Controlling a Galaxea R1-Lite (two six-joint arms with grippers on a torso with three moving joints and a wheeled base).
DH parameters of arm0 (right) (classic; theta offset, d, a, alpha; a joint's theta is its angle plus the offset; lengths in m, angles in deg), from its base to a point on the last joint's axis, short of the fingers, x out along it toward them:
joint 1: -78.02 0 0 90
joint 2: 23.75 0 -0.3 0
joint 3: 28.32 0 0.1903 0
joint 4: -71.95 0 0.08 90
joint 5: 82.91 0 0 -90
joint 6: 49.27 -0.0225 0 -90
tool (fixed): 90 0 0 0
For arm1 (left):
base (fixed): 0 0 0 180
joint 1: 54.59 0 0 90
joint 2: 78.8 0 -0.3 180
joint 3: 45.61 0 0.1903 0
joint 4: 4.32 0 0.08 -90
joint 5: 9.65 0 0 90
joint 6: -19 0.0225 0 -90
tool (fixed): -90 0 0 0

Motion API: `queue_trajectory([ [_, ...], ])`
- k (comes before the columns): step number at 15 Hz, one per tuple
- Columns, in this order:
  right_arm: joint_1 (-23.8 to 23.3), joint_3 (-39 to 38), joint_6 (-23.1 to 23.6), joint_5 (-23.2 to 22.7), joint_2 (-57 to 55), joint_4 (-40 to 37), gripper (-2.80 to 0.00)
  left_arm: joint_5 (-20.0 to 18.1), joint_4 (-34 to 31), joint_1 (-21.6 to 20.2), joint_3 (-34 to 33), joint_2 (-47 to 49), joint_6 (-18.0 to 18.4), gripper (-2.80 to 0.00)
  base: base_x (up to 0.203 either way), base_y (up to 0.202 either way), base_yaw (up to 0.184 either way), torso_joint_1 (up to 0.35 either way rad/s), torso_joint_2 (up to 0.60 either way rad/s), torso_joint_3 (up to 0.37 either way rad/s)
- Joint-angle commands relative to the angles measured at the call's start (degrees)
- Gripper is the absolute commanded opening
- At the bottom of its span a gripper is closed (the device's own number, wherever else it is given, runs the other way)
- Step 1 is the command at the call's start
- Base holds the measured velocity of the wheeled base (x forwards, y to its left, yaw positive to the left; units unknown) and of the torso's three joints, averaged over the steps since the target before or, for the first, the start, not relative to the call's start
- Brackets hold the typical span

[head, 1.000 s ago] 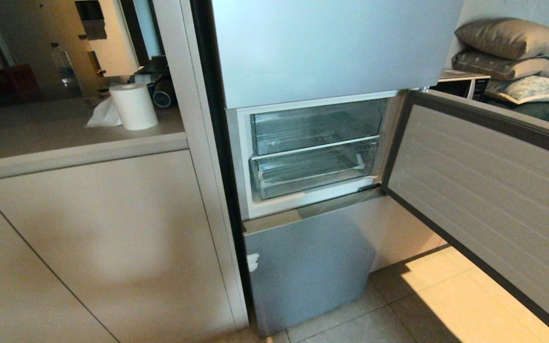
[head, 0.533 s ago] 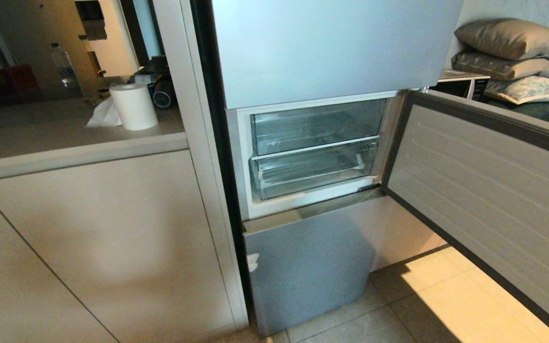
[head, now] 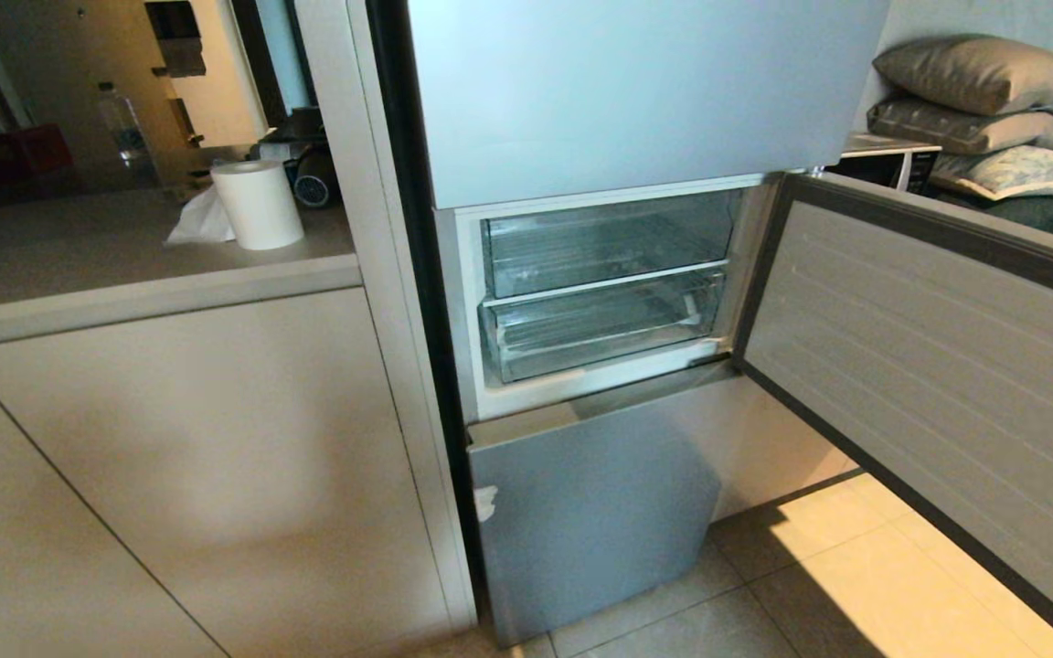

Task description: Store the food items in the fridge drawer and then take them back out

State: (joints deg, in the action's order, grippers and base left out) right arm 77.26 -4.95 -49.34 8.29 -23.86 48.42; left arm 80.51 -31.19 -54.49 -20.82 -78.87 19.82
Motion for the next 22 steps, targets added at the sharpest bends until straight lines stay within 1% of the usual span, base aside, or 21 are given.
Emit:
queue_trajectory([
  [1, -0.02, 0.0, -0.11, 0.02, 0.02, -0.1, -2.8, 0.02, -0.02, -0.01, -0.02, -0.01, -0.03, -2.8, 0.0, 0.0, 0.0, 0.0, 0.0, 0.0],
  [3, -0.02, 0.0, -0.2, 0.02, 0.02, -0.1, -2.8, 0.02, -0.02, -0.01, -0.02, -0.01, 0.04, -2.8, 0.005, -0.008, 0.097, 0.001, 0.0, 0.004],
  [12, -0.02, 0.0, -0.64, 0.03, 0.02, -0.1, -2.8, 0.02, -0.02, -0.01, -0.02, -0.01, -0.02, -2.8, 0.001, -0.006, 0.163, 0.002, 0.0, 0.003],
  [14, -0.02, 0.0, -1.96, 0.2, 0.02, -0.01, -2.8, 0.02, -0.02, -0.01, 0.07, -0.01, -0.03, -2.8, 0.002, 0.0, 0.037, 0.001, 0.0, 0.006],
  [22, -0.02, -0.03, -1.17, -0.09, 0.02, -0.01, -2.8, 0.02, -0.02, -0.01, 0.04, -0.01, -0.03, -2.8, 0.0, 0.0, 0.0, 0.0, 0.0, 0.0],
])
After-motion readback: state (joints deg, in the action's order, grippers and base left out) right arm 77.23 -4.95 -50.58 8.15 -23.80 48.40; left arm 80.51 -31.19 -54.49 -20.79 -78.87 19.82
